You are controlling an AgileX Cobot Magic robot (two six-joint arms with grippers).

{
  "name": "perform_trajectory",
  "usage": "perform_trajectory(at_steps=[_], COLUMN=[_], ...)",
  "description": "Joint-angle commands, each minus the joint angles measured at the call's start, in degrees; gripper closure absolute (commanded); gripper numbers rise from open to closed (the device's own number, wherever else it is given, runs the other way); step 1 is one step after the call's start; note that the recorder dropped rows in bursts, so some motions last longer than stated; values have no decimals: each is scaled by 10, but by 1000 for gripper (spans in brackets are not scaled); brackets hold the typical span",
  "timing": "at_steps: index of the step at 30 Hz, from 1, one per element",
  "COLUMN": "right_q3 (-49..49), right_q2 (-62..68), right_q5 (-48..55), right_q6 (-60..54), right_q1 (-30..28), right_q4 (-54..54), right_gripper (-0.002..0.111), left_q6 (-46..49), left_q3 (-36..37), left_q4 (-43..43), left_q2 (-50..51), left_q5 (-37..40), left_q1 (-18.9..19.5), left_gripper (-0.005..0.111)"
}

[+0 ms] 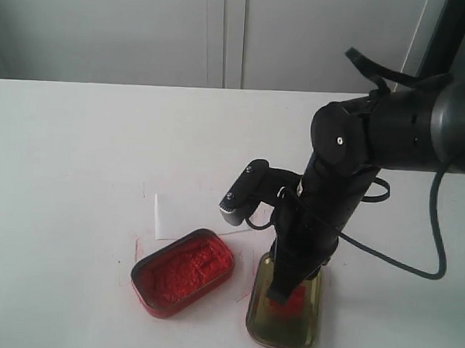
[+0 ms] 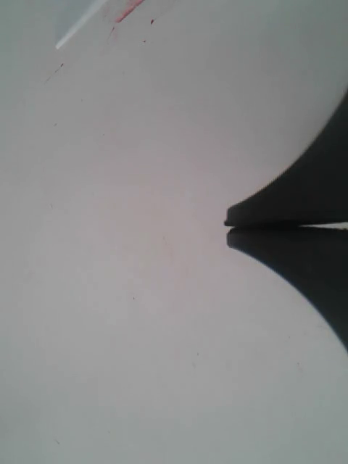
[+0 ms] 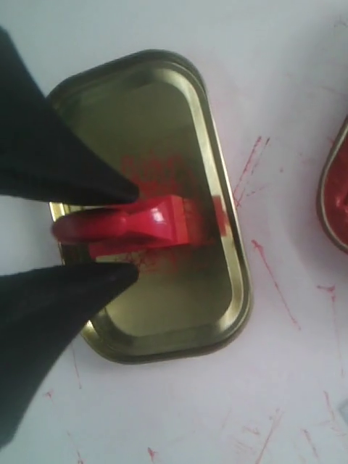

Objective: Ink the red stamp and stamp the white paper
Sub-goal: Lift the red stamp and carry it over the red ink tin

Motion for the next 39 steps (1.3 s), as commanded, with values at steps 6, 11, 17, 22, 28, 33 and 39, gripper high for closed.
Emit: perform_trajectory(at_steps=[6, 11, 17, 22, 28, 33, 39], right_q3=[-3, -3, -3, -3, -10, -30, -63], right_q2=[28, 39, 39, 39, 31, 14, -3], right_q5=[-16, -13, -13, -12, -1, 21, 39], right_q6=[-6, -5, -5, -5, -5, 13, 38], right_q1=[2, 2, 2, 2, 2, 2, 2], right_q4=[-4, -4, -4, -4, -4, -4, 2], right_gripper=[81, 81, 89, 108, 108, 108, 108], left_q6=[-5, -5, -5, -5, -5, -5, -5], left_q3=[4, 4, 4, 4, 4, 4, 4], left_q4=[-3, -3, -3, -3, -3, -3, -3], left_q2=[-2, -2, -2, -2, -2, -2, -2], left_q5=[-2, -2, -2, -2, -2, -2, -2], left_q1=[0, 0, 0, 0, 0, 0, 0], left_gripper=[107, 107, 107, 107, 107, 107, 107])
